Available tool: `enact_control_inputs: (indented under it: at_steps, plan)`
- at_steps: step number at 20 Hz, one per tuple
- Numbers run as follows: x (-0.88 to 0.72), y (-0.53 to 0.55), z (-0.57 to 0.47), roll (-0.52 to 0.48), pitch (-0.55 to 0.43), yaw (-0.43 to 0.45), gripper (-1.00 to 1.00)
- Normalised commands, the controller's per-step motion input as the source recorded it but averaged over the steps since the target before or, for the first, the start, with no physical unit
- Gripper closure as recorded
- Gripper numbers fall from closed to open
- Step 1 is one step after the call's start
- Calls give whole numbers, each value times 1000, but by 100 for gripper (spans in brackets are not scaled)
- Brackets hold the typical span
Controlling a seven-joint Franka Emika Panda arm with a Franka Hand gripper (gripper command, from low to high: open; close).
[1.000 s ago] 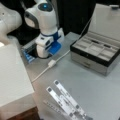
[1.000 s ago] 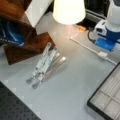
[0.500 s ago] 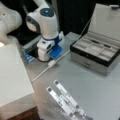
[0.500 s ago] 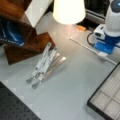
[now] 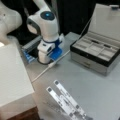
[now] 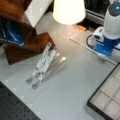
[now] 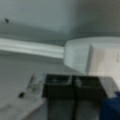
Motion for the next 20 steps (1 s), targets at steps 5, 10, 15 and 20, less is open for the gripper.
enact_control_inputs:
  at_steps: [5,10,15,20]
  plan:
    - [-999,-370,-685,70,-699,64,100]
    - [-1000,-362,-770,51,-672,60,100]
    - [-1000,-357,-755,49,-583,68,100]
    - [-1000,-343,-552,50,-505,71,100]
